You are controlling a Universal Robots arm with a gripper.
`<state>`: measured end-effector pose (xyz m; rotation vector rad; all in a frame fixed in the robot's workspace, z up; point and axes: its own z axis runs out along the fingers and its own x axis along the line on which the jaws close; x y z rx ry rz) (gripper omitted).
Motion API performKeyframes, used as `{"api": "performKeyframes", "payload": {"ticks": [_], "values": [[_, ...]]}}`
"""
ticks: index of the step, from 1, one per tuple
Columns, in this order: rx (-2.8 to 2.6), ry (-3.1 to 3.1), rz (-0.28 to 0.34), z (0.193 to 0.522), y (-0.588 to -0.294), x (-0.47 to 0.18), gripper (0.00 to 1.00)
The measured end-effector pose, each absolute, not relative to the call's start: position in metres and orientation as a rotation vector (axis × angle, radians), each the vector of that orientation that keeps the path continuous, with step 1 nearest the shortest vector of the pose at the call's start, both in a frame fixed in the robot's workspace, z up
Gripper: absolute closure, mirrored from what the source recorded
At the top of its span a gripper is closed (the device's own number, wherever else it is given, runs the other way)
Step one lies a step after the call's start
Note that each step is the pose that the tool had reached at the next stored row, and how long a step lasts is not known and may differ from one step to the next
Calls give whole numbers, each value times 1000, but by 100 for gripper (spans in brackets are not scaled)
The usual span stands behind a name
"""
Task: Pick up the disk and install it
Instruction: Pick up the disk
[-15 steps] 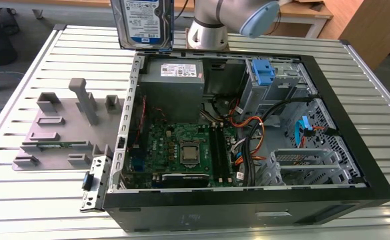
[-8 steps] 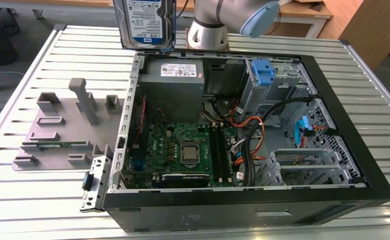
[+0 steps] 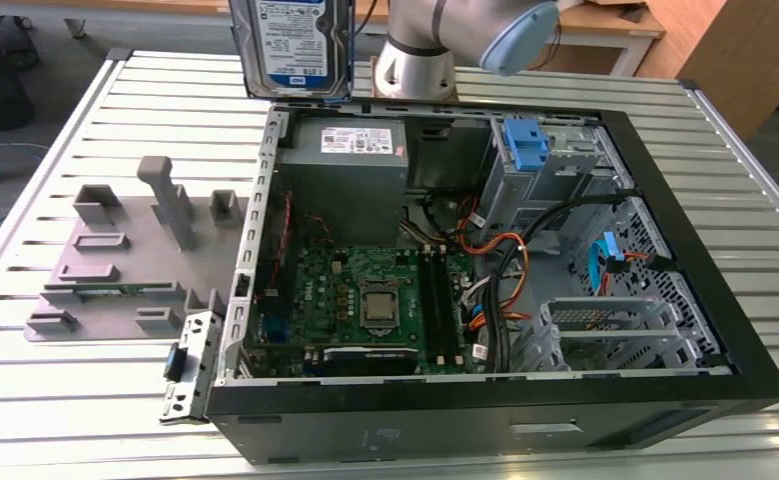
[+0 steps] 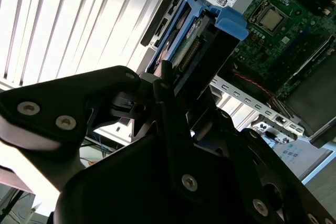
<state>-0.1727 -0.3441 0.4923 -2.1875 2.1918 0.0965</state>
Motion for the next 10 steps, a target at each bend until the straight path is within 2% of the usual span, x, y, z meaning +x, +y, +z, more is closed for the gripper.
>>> {"api": "performKeyframes", "payload": {"ticks": [10], "values": [[-2187,2192,97,492,-344,-166,65]]}}
